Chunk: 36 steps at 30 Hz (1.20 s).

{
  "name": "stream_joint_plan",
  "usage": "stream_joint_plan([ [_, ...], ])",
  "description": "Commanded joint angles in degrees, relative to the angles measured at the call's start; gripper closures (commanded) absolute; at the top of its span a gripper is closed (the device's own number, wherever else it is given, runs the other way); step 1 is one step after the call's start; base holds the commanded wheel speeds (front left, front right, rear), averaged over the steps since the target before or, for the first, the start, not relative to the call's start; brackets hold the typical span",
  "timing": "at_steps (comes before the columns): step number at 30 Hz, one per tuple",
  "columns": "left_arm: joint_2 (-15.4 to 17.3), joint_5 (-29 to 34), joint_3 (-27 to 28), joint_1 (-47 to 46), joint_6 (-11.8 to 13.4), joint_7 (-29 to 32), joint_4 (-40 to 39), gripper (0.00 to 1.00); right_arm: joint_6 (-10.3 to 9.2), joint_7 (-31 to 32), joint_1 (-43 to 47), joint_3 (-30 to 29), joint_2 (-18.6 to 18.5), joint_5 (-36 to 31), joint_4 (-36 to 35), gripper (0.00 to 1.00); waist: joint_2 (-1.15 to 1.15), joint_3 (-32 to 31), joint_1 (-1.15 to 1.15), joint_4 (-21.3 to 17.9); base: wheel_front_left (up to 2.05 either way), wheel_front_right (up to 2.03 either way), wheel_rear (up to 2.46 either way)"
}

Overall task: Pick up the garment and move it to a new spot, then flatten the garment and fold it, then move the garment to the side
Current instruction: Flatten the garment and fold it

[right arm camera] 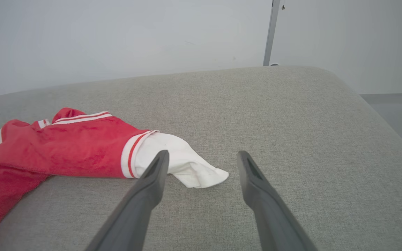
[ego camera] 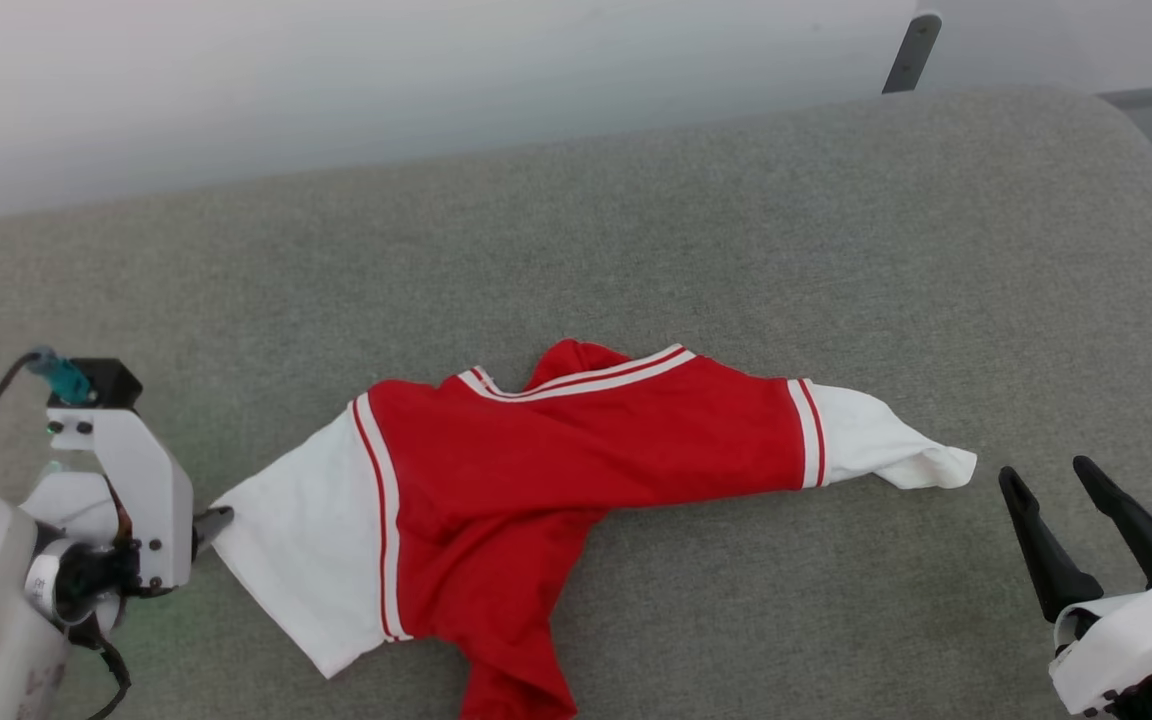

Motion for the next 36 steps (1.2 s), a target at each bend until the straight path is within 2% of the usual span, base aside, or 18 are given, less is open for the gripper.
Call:
stream_joint_plan([
  [1, -0.3, -0.1, -0.4, -0.8, -0.4, 0.4, 0.6, 0.00, -0.05, 0.1, -0.5, -0.3, 0.0, -0.6, -0.3, 0.00, 0.00, 0.5, 0.00, -0.1, 0.00, 0.00, 0.00],
  [11, -2.6, -1.0, -2.6, -3.0, -1.2, 1.9, 6.2, 0.00, -0.05, 1.1, -1.4, -1.1, 0.1, -0.7, -1.0, 0.00, 0.00, 1.9, 0.00, 0.5, 0.00, 0.00, 0.00],
  [12, -3.0, -1.3, -2.6, -3.1, -1.2, 2.2, 6.9, 0.08, -0.05, 1.2, -1.3, -1.0, 0.1, -0.6, -1.1, 0.00, 0.00, 2.0, 0.00, 0.5, 0.00, 0.00, 0.00],
  [13, -3.5, -1.6, -2.7, -3.1, -1.3, 2.8, 7.4, 0.96, -0.05, 1.5, -1.4, -1.0, 0.1, -0.6, -1.1, 0.00, 0.00, 2.1, 0.00, 0.6, 0.00, 0.00, 0.00],
  [14, -3.8, -2.0, -2.9, -3.1, -1.3, 3.4, 7.8, 1.00, -0.05, 1.7, -1.7, -1.0, 0.1, -0.5, -1.1, 0.00, 0.00, 2.2, 0.00, 0.7, 0.00, 0.00, 0.00],
  [19, -4.3, -2.5, -3.5, -4.1, -1.6, 2.9, 7.7, 1.00, -0.05, 5.0, -3.0, -1.3, -0.1, 0.7, -1.6, 0.00, 0.00, 2.6, 0.00, 1.2, 0.00, 0.00, 0.00],
  [23, -4.8, -2.8, -3.8, -5.3, -1.7, 2.4, 7.3, 1.00, -0.05, 9.9, -5.7, -1.1, -2.3, 3.2, -0.4, 0.00, 0.00, 3.3, 0.00, 1.8, 0.00, 0.00, 0.00],
  [31, -6.1, -2.5, -4.9, -8.1, -1.9, 1.2, 6.4, 1.00, -0.04, 21.9, -12.3, -0.4, -6.1, 8.8, 6.4, 0.00, 0.00, 5.4, 0.00, 3.5, 0.00, 0.00, 0.00],
  [36, -6.8, -2.6, -5.7, -9.1, -1.9, 0.8, 6.5, 1.00, -0.04, 27.0, -15.6, 0.7, -6.2, 11.3, 11.7, 0.00, 0.00, 6.6, 0.00, 4.4, 0.00, 0.00, 0.00],
])
